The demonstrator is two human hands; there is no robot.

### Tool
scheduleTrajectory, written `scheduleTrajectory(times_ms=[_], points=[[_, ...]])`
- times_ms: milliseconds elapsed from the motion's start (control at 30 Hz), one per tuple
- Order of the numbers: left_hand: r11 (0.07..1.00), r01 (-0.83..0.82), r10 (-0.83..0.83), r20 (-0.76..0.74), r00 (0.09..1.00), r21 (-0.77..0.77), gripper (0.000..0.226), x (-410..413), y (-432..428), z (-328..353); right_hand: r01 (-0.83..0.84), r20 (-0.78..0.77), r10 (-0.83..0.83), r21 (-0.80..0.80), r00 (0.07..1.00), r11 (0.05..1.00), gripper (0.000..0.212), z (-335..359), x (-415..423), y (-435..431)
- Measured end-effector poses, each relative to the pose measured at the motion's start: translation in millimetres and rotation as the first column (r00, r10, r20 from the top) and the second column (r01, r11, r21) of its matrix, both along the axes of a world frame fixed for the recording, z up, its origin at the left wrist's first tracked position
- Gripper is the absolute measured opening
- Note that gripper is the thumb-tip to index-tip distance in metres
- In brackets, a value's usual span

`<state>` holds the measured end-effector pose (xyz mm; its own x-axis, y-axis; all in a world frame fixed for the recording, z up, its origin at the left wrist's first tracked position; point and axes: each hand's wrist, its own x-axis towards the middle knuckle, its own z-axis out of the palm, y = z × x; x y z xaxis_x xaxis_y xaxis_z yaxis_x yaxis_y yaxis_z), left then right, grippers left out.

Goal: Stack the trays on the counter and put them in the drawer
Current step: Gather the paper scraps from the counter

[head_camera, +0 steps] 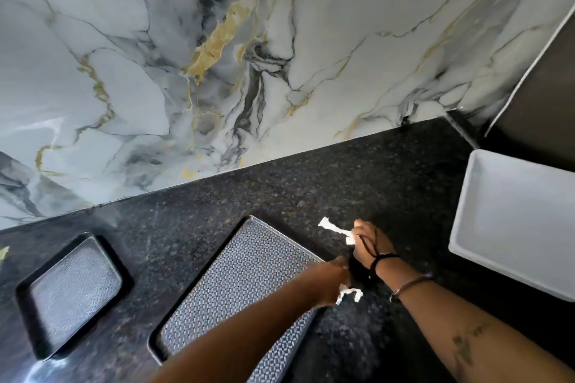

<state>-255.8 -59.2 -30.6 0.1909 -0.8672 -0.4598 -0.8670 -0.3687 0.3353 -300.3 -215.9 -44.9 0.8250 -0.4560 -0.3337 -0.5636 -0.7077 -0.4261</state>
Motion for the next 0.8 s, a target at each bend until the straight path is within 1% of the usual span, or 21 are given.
scheduleTrajectory(times_ms=[67, 133, 200, 267, 300, 333, 400, 433, 500, 567, 633, 700, 733, 800], points=[[0.996, 0.078, -0.082, 0.087, 0.993, 0.051, 0.034, -11.8, -3.6, -1.1, -0.020, -0.009, 0.020, -0.027, 1.000, 0.999, 0.017, 4.6, -21.5, -3.8], [0.992, 0.099, -0.109, 0.140, 0.984, 0.073, 0.034, -19.9, -8.9, -2.8, 0.011, 0.019, -0.010, -0.039, 1.000, 0.999, 0.018, 7.2, -43.4, -10.9], [0.993, 0.091, -0.102, 0.154, 0.983, 0.079, 0.031, -24.3, -15.3, -4.5, 0.110, 0.081, -0.111, 0.015, 0.991, 0.994, 0.027, 5.4, -68.4, -17.9], [0.992, 0.079, -0.093, 0.150, 0.984, 0.100, 0.031, -24.7, -20.6, -7.0, 0.221, 0.117, -0.227, 0.064, 0.967, 0.973, 0.021, 5.6, -91.5, -21.9], [0.991, 0.072, -0.087, 0.142, 0.986, 0.108, 0.031, -24.9, -23.1, -8.0, 0.245, 0.125, -0.253, 0.077, 0.959, 0.966, 0.019, 5.1, -103.9, -22.0], [0.993, 0.052, -0.066, 0.124, 0.990, 0.110, 0.032, -24.4, -26.1, -10.3, 0.262, 0.128, -0.272, 0.090, 0.954, 0.961, 0.027, 3.6, -114.7, -22.0], [0.995, -0.035, 0.029, 0.060, 0.998, 0.095, 0.033, -25.9, -32.5, -15.3, 0.302, 0.144, -0.325, 0.161, 0.935, 0.940, 0.050, -0.9, -136.6, -19.9], [0.994, -0.085, 0.083, 0.025, 0.996, 0.075, 0.032, -27.8, -35.5, -16.2, 0.313, 0.175, -0.346, 0.190, 0.922, 0.931, 0.054, -3.5, -145.7, -17.6], [0.988, -0.149, 0.151, -0.051, 0.987, 0.030, 0.030, -40.8, -45.9, -15.2, 0.346, 0.267, -0.391, 0.202, 0.881, 0.916, 0.053, -7.9, -167.8, -11.1], [0.978, -0.208, 0.202, -0.160, 0.966, -0.020, 0.026, -61.0, -55.9, -13.1, 0.405, 0.348, -0.457, 0.215, 0.818, 0.889, 0.050, -12.9, -189.2, -4.1], [0.968, -0.244, 0.222, -0.263, 0.939, -0.056, 0.021, -88.7, -64.3, -7.4, 0.454, 0.394, -0.515, 0.242, 0.761, 0.857, 0.049, -14.8, -209.2, 1.4], [0.963, -0.249, 0.202, -0.344, 0.917, -0.101, 0.016, -125.0, -71.0, -2.3, 0.496, 0.406, -0.573, 0.286, 0.712, 0.820, 0.048, -15.7, -230.8, 5.3], [0.959, -0.254, 0.189, -0.386, 0.903, -0.124, 0.014, -145.1, -74.3, -1.2, 0.510, 0.404, -0.610, 0.336, 0.681, 0.792, 0.048, -15.5, -242.4, 7.4], [0.941, -0.305, 0.202, -0.478, 0.855, -0.147, 0.013, -184.1, -83.0, 0.4, 0.550, 0.348, -0.718, 0.471, 0.603, 0.690, 0.051, -8.9, -265.6, 9.6]])
